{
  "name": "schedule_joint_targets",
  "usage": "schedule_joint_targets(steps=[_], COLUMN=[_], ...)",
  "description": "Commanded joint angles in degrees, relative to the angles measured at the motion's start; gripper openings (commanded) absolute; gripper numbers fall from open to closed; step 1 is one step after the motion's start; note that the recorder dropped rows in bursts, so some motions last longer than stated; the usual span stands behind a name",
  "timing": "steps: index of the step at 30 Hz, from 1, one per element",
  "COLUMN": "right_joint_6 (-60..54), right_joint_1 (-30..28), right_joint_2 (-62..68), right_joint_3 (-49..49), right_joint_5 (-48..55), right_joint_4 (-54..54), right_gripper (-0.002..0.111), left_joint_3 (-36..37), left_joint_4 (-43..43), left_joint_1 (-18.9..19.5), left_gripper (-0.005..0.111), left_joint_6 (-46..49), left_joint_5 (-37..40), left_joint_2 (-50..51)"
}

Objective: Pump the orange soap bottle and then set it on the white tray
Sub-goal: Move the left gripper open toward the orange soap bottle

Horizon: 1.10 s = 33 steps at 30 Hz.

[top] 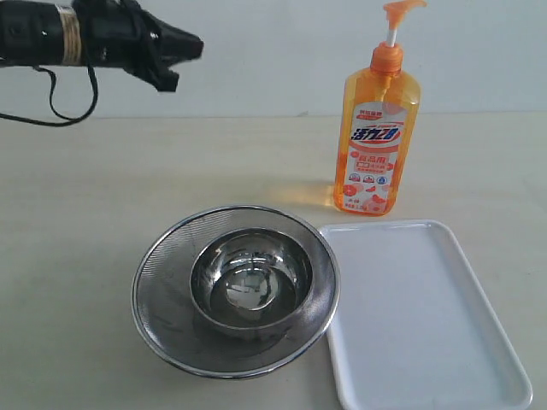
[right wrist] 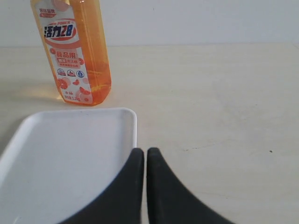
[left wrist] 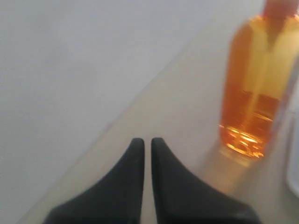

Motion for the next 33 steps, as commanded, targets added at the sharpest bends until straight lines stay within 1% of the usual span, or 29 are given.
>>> schedule_joint_targets(steps=[1, 3, 5, 8, 10, 15, 19, 22, 24, 28, 33], right_joint_6=[-0.13, -0.13, -0.13, -0.13, -0.13, -0.13, -0.13, -0.13, -0.13, -0.13, -0.13], right_joint_1=[0.01, 0.01, 0.01, 0.01, 0.01, 0.01, 0.01, 0.01, 0.01, 0.01, 0.01], right_joint_2=[-0.28, -0.28, -0.28, -0.28, -0.28, -0.28, -0.28, -0.28, -0.28, -0.28, -0.28], right_joint_3=[-0.01, -0.01, -0.01, -0.01, -0.01, -0.01, -0.01, -0.01, -0.01, -0.01, -0.01], right_joint_5=[-0.61, -0.61, -0.61, -0.61, -0.61, -0.61, -0.61, -0.61, -0.61, -0.61, -0.61], right_joint_4=[0.11, 0.11, 0.11, 0.11, 0.11, 0.11, 0.11, 0.11, 0.11, 0.11, 0.11], right_gripper=[0.000, 0.000, 0.000, 0.000, 0.000, 0.000, 0.000, 0.000, 0.000, 0.000, 0.000], left_joint_3=[-3.81, -5.69, -7.49, -9.23, -10.92, -18.16, -25.83, -29.39, -30.71, -31.67, -31.67], left_joint_4=[7.72, 7.72, 6.85, 2.23, 1.22, 3.94, 5.24, 5.24, 5.24, 5.73, 6.52], left_joint_1=[0.22, -0.03, -0.58, -1.84, -2.96, -6.15, -7.34, -7.39, -7.39, -7.95, -8.47], left_gripper=[0.005, 0.005, 0.005, 0.005, 0.005, 0.005, 0.005, 0.005, 0.005, 0.005, 0.005], left_joint_6=[-5.53, -5.53, -5.53, -4.81, -3.69, -2.51, -4.49, -6.80, -7.96, -8.28, -9.96], left_joint_5=[-13.66, -19.49, -21.23, -21.10, -21.22, -19.39, -19.09, -19.32, -19.68, -23.66, -23.41], left_joint_2=[7.01, 10.17, 13.58, 17.72, 19.53, 22.60, 24.76, 25.69, 25.91, 25.91, 25.91])
